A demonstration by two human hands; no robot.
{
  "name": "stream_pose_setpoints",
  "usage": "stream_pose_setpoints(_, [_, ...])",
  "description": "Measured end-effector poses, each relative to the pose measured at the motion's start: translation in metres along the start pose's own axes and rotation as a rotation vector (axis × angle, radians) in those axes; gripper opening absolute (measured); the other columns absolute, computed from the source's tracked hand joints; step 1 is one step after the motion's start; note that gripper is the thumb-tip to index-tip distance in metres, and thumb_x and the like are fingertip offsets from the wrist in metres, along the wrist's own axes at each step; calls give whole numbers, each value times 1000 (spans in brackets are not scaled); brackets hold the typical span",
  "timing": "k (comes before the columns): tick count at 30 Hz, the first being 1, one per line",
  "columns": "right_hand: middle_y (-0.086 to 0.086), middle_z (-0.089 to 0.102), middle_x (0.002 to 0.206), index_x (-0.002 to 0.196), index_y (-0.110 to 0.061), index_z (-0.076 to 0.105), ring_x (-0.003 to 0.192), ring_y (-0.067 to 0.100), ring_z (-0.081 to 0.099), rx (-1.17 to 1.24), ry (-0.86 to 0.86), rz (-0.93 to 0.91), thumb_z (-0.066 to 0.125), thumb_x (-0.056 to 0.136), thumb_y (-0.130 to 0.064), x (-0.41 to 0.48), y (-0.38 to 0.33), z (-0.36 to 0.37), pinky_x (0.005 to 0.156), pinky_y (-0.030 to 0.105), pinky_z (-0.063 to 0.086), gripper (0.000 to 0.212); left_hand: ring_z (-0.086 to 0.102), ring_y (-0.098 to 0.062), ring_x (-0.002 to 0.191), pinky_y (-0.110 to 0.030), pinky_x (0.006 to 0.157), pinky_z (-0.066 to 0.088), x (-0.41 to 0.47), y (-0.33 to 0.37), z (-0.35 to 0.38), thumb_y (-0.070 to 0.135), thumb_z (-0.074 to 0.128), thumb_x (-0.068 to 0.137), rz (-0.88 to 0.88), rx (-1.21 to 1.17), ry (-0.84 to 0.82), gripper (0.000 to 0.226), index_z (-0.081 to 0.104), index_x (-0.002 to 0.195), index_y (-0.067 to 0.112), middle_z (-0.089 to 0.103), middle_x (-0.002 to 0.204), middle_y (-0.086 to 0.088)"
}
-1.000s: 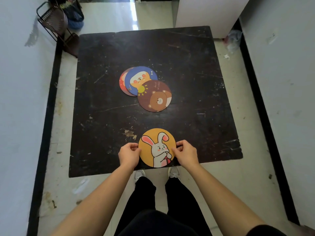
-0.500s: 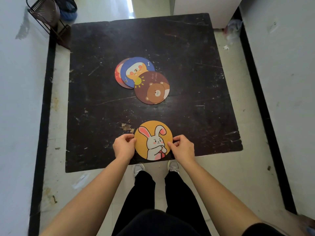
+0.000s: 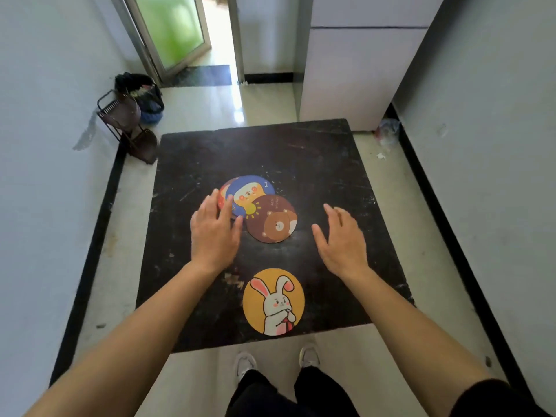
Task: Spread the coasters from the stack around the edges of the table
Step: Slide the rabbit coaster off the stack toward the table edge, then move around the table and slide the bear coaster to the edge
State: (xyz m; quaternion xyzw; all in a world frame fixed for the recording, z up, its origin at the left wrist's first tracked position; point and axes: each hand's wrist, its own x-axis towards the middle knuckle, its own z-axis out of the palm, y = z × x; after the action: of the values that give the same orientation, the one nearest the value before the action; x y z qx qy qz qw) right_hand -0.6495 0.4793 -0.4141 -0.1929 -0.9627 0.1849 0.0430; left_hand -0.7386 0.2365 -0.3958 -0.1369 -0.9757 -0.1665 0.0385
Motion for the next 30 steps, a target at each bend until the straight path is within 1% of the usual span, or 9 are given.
stream_pose_setpoints(3, [15, 32, 159, 153, -21, 32, 145, 34, 33, -37, 332, -183, 42, 100, -51, 52, -34, -86, 115, 50, 31, 61, 17, -38, 148, -60, 115, 16, 52, 30, -81, 46, 38, 98, 219, 47, 263, 60, 33, 149, 14, 21, 160, -19])
stream_pose_setpoints(6, [19, 21, 164, 157, -17, 27, 150, 37, 22, -59, 641, -315, 42, 100, -52, 88, -69, -177, 120, 53, 20, 68, 12, -37, 149, -59, 116, 9, 93, 57, -156, 51, 35, 99, 323, 88, 508, 65, 27, 152, 16, 17, 161, -19])
stream_pose_setpoints(9, [23, 16, 164, 158, -15, 22, 152, 38, 15, -131, 875, -339, 39, 100, -57, 104, -90, -249, 121, 55, 15, 74, 6, -36, 150, -59, 117, 6, 125, 77, -209, 57, 33, 98, 378, 125, 646, 70, 17, 155, 20, 13, 162, -19])
stream_pose_setpoints(11, [26, 16, 163, 158, -13, 21, 152, 40, 14, -190, 967, -343, 39, 100, -57, 104, -93, -277, 123, 54, 11, 74, 6, -37, 150, -59, 117, 4, 135, 89, -226, 58, 34, 97, 397, 132, 684, 72, 15, 155, 20, 12, 162, -19])
stream_pose_setpoints(13, [27, 16, 163, 158, -13, 20, 152, 41, 13, -239, 983, -325, 40, 100, -57, 100, -87, -289, 123, 53, 9, 75, 4, -36, 150, -59, 117, 4, 138, 102, -227, 59, 32, 97, 413, 126, 663, 73, 12, 156, 20, 10, 163, -19])
stream_pose_setpoints(16, [25, 11, 164, 159, -14, 19, 153, 40, 9, -274, 913, -269, 38, 100, -59, 91, -70, -289, 123, 55, 7, 77, 1, -35, 150, -61, 116, 6, 133, 121, -214, 61, 27, 97, 438, 98, 564, 74, 10, 156, 19, 6, 163, -18])
stream_pose_setpoints(20, [23, 6, 166, 160, -16, 14, 153, 38, 5, -277, 828, -206, 39, 97, -60, 78, -37, -286, 123, 55, 6, 80, -6, -32, 151, -59, 117, 3, 122, 159, -197, 65, 11, 93, 436, 64, 412, 78, 4, 156, 20, -4, 164, -14])
stream_pose_setpoints(25, [19, 2, 167, 160, -18, 9, 154, 37, 3, -289, 806, -164, 36, 96, -64, 79, 22, -299, 123, 57, 7, 83, -10, -27, 151, -56, 118, 2, 116, 216, -178, 64, 14, 93, 454, 41, 375, 77, 2, 156, 22, -7, 165, -9])
stream_pose_setpoints(30, [19, 0, 167, 160, -19, 7, 154, 36, 3, -256, 791, -178, 36, 95, -64, 89, 107, -317, 123, 57, 8, 84, -9, -28, 151, -55, 119, 1, 110, 291, -139, 67, 8, 91, 458, 49, 380, 80, 4, 156, 21, -7, 165, -9])
